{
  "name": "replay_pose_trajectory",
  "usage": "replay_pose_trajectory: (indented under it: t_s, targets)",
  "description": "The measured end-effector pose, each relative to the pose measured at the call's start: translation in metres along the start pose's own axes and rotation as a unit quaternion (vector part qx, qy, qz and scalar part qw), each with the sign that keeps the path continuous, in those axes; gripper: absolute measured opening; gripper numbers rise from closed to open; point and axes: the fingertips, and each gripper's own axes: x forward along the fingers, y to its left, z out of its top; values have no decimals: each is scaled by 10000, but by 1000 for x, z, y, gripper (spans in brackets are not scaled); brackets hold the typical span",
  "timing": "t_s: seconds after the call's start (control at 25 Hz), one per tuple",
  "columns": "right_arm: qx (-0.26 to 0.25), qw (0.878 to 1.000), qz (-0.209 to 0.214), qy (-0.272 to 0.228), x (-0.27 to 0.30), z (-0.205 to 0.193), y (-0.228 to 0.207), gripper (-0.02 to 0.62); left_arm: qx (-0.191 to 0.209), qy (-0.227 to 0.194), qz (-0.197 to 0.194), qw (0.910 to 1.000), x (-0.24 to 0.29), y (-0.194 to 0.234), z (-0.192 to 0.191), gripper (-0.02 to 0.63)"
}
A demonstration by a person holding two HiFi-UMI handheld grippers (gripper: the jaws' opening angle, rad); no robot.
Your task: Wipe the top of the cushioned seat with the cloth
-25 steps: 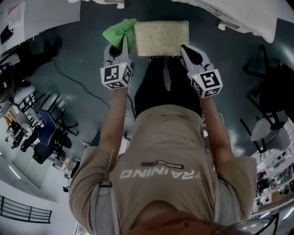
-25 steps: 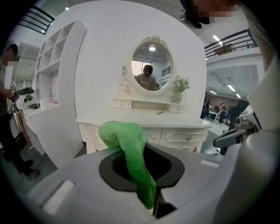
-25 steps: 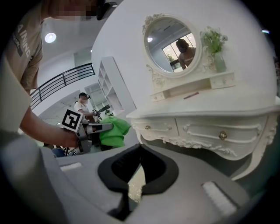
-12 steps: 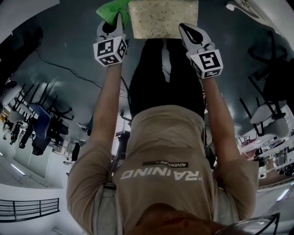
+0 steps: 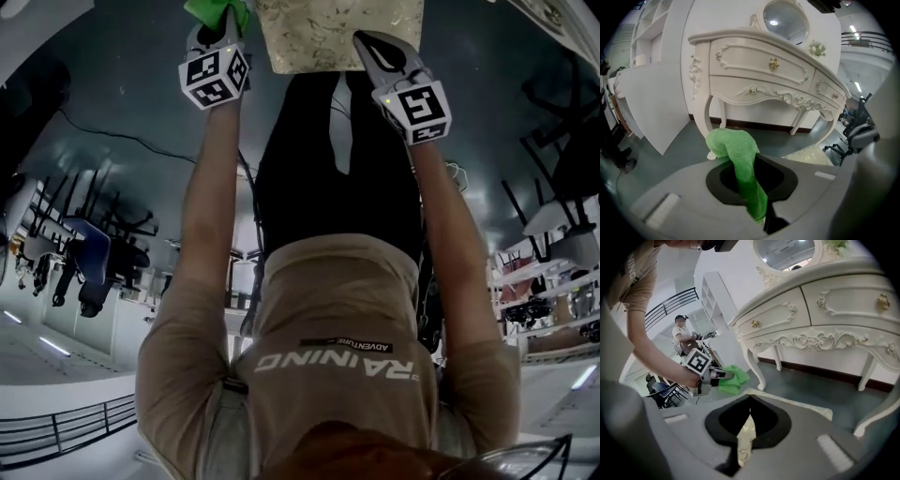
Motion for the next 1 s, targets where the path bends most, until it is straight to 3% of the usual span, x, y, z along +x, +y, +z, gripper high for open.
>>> replay_pose_trajectory:
  t_s: [0.2,0.44,0.68,1.0]
  targets:
    - [49,9996,153,244,8,-30,-4,2,-170,400,90,9990,43,17,-30,48]
    - [234,9993,-73,274,3,-37,-32,2,-48,730,-139,9972,71,-2,-37,48]
    - [306,9993,-131,187,6,-36,-50,2,216,1075,-125,9939,84,-22,-46,48]
    - [402,9990,-17,209,6,-45,-56,2,908,1258,-137,9878,81,-54,-38,48]
